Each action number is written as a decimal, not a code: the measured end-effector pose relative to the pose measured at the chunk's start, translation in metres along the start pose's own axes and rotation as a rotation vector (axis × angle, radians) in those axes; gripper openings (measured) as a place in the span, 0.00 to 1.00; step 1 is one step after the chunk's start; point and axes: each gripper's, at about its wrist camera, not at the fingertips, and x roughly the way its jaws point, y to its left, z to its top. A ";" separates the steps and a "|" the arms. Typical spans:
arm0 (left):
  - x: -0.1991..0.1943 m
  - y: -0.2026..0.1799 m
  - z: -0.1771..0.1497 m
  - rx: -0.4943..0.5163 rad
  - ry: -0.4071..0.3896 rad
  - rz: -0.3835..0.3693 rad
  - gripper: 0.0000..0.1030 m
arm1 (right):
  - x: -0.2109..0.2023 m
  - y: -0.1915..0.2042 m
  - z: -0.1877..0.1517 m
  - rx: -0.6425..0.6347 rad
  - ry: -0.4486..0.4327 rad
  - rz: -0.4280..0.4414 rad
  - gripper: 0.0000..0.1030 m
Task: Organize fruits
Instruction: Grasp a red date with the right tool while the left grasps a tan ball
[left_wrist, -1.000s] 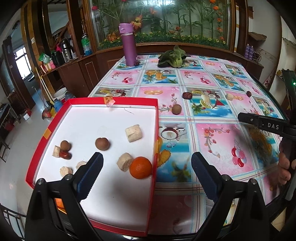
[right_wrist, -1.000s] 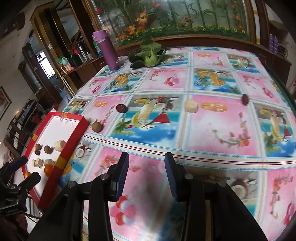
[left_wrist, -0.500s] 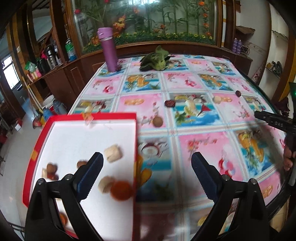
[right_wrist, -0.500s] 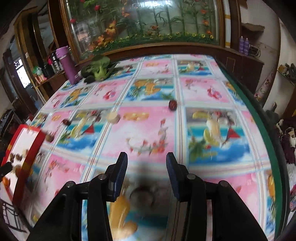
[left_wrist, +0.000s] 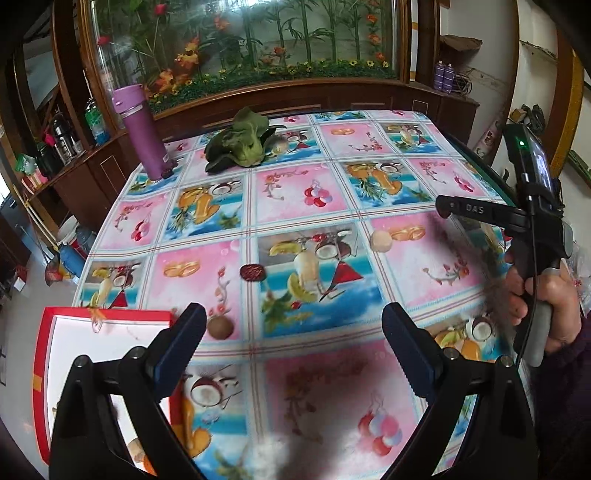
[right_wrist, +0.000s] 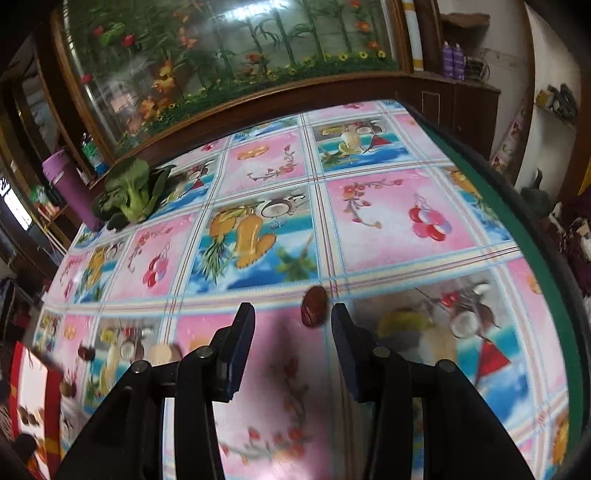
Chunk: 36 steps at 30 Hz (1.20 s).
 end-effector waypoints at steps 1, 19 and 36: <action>0.002 -0.003 0.002 0.001 0.000 0.002 0.93 | 0.002 -0.001 0.001 0.009 -0.001 -0.007 0.41; 0.078 -0.057 0.030 0.057 0.002 -0.053 0.93 | 0.021 -0.029 0.007 -0.020 0.092 0.030 0.15; 0.119 -0.078 0.044 0.064 0.053 -0.062 0.82 | -0.005 -0.046 0.017 0.152 0.074 0.162 0.15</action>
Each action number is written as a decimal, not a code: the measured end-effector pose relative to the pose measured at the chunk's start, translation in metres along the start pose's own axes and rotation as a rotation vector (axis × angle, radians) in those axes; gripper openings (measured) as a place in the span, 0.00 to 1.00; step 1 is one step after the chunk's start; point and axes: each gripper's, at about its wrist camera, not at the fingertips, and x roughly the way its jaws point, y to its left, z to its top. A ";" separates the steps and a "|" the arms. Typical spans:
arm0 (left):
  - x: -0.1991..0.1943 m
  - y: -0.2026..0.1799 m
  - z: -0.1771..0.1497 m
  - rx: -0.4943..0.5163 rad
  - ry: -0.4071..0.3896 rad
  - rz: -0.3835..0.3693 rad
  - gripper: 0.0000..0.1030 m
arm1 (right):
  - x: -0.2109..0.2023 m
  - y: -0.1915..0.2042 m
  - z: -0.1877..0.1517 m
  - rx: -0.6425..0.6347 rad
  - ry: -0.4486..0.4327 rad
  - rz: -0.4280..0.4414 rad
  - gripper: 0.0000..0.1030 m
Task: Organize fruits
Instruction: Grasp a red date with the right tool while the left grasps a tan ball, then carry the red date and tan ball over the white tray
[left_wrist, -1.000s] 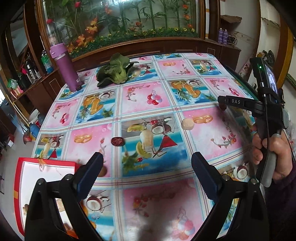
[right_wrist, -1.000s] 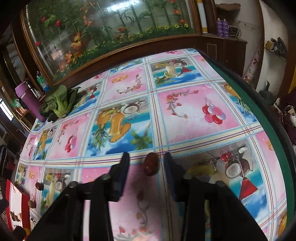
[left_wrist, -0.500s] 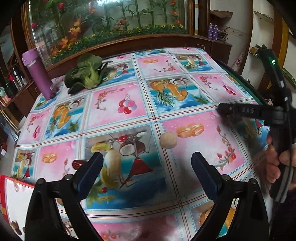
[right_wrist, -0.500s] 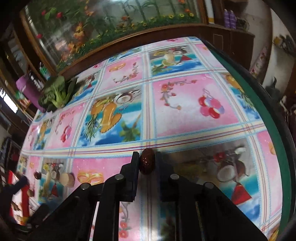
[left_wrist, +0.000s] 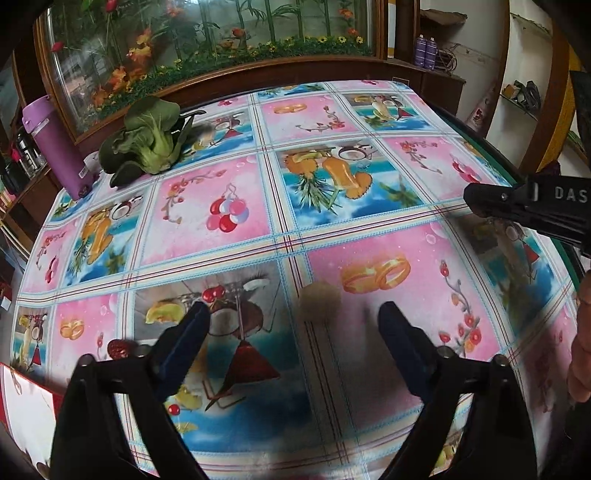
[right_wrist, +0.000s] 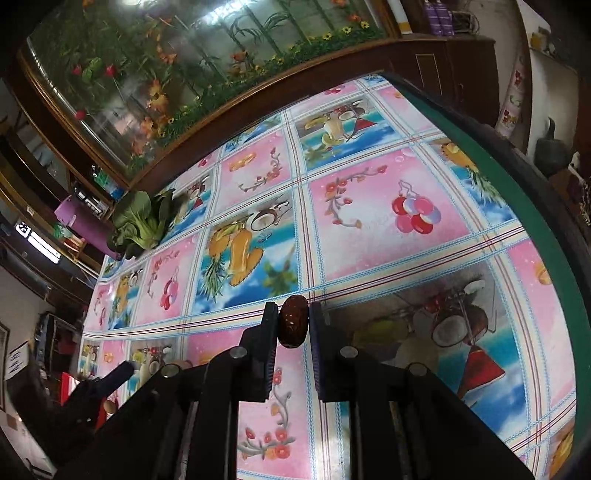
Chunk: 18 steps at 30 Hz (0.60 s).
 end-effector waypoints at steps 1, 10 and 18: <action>0.003 -0.001 0.000 0.001 0.009 -0.007 0.76 | 0.000 -0.001 0.000 0.004 0.004 0.002 0.15; 0.017 0.002 0.000 -0.005 0.037 -0.037 0.66 | -0.002 -0.002 -0.001 0.021 -0.001 0.005 0.15; 0.016 -0.003 0.002 0.008 0.016 -0.081 0.39 | 0.000 -0.002 -0.002 0.034 0.023 0.045 0.15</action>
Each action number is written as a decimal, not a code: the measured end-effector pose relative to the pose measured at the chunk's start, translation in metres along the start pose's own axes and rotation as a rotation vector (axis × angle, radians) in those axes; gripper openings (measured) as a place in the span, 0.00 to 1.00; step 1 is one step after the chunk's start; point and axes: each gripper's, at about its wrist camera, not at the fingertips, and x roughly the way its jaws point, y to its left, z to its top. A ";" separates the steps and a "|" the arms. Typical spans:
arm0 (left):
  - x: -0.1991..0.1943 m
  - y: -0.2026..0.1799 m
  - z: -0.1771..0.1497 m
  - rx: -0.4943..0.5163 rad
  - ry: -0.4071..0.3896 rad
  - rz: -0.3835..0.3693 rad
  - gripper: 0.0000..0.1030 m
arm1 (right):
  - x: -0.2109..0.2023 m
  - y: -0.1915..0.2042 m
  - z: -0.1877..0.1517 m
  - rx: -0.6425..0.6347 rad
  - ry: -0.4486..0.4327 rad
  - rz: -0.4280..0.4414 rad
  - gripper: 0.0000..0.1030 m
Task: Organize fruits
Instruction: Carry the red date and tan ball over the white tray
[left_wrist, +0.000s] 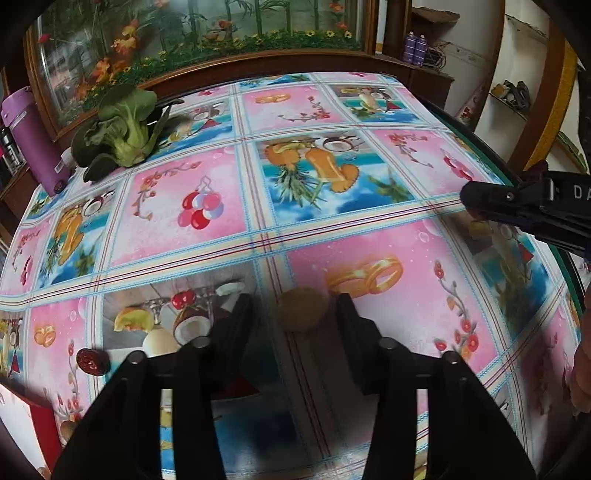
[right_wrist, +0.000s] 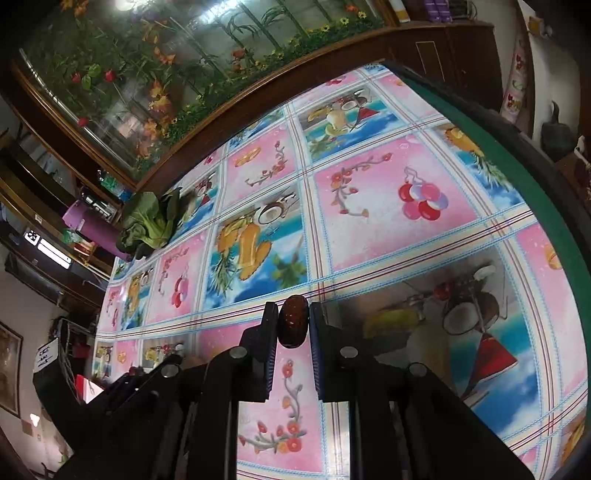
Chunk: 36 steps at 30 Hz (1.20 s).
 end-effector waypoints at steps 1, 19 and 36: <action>-0.001 -0.002 0.000 0.009 -0.002 -0.003 0.31 | 0.000 0.000 0.000 0.002 0.001 0.004 0.15; -0.082 -0.008 -0.037 -0.011 -0.103 -0.023 0.27 | -0.006 0.021 -0.023 -0.051 0.017 0.060 0.15; -0.181 0.046 -0.109 -0.102 -0.241 0.035 0.27 | -0.085 0.128 -0.129 -0.364 -0.127 0.193 0.14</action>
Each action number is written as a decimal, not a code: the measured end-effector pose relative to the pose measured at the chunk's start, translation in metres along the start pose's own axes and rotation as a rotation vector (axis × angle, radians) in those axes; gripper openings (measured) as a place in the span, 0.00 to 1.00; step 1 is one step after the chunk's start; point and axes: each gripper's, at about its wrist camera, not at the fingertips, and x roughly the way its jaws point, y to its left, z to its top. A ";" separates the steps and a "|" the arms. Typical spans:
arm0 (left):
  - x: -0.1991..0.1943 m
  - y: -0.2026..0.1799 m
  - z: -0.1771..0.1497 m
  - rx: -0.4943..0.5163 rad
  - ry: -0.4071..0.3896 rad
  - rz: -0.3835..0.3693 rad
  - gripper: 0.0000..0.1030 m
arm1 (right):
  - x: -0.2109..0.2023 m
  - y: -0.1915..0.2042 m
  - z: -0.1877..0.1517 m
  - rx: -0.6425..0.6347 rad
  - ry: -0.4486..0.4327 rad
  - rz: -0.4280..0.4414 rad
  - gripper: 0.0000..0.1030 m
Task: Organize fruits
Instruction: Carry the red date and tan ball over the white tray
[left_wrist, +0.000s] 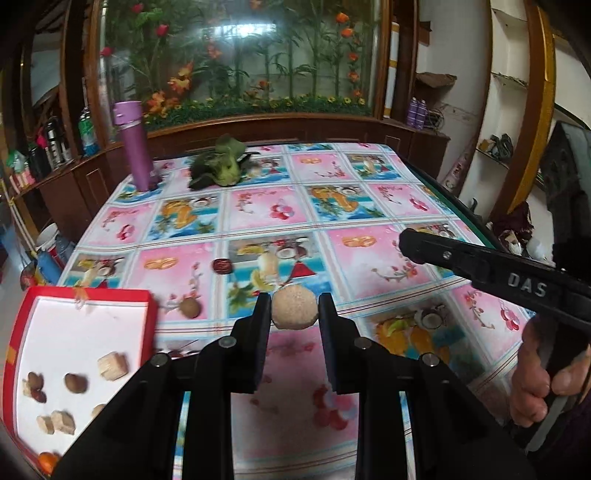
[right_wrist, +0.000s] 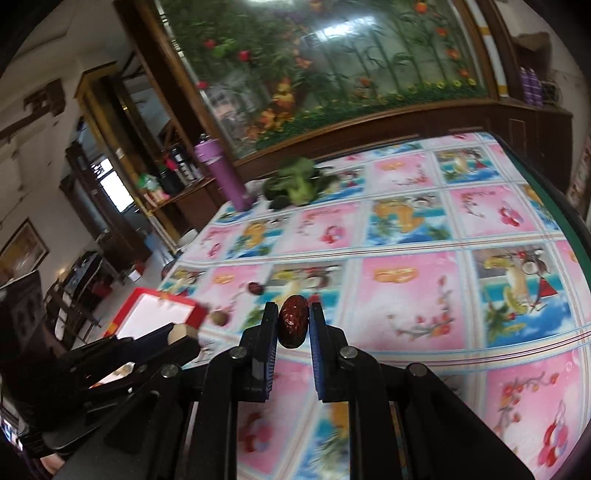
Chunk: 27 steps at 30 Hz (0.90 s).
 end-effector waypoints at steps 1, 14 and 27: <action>-0.004 0.005 -0.003 -0.013 -0.005 0.008 0.27 | 0.000 0.009 -0.001 -0.014 -0.002 0.004 0.14; -0.045 0.059 -0.026 -0.105 -0.070 0.065 0.27 | 0.014 0.073 -0.021 -0.113 0.054 0.035 0.14; -0.063 0.088 -0.040 -0.156 -0.098 0.067 0.27 | 0.026 0.107 -0.030 -0.153 0.077 0.046 0.14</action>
